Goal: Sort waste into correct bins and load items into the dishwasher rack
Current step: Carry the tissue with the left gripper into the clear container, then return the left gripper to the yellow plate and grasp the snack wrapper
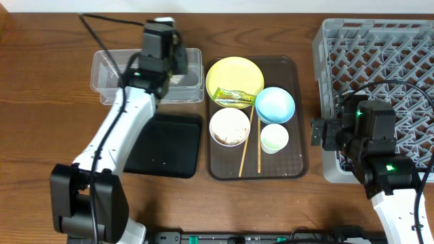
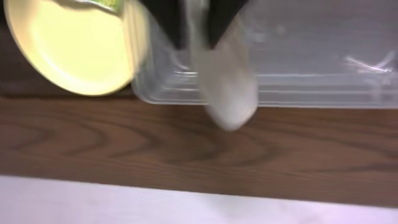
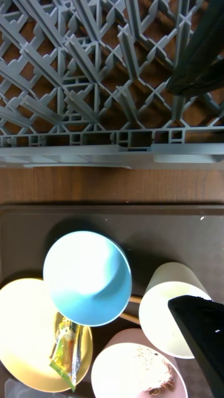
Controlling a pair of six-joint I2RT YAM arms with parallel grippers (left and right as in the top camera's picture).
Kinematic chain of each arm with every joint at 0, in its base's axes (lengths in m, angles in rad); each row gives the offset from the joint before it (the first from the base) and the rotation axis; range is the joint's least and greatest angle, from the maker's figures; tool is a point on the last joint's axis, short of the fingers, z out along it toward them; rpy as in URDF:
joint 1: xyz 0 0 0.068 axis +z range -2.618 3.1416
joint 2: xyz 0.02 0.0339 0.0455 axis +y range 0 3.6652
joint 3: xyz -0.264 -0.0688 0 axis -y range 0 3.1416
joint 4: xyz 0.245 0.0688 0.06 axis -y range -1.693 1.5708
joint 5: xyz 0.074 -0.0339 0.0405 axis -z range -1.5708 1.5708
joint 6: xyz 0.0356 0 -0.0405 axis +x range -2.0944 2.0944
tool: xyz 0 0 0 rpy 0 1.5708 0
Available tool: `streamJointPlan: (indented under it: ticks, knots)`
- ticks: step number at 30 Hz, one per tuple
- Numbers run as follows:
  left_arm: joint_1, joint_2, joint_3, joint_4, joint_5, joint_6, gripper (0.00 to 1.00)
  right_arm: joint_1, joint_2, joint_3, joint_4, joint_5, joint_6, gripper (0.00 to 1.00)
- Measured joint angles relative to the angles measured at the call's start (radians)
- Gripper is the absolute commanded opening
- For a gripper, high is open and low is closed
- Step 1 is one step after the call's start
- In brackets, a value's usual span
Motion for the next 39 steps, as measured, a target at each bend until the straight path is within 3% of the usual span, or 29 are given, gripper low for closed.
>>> streamJointPlan:
  ticks: [3,8,15,23,39]
  knots:
    - [0.024,0.0,0.0,-0.013,0.007,-0.029,0.59,0.0,0.0,0.0,0.0,0.0,0.0,0.99]
    - [0.003,0.0,0.0,-0.049,0.116,-0.003,0.59,0.0,0.0,0.0,0.0,0.0,0.0,0.99]
    - [-0.135,0.018,0.0,-0.154,0.241,0.298,0.74,0.0,0.0,0.0,0.001,0.0,0.0,0.99]
    - [-0.265,0.133,0.0,-0.119,0.235,0.563,0.75,0.0,0.0,0.0,0.001,0.0,0.0,0.99]
    - [-0.316,0.247,0.0,-0.006,0.213,0.629,0.75,0.0,0.0,0.0,0.0,0.0,0.0,0.99]
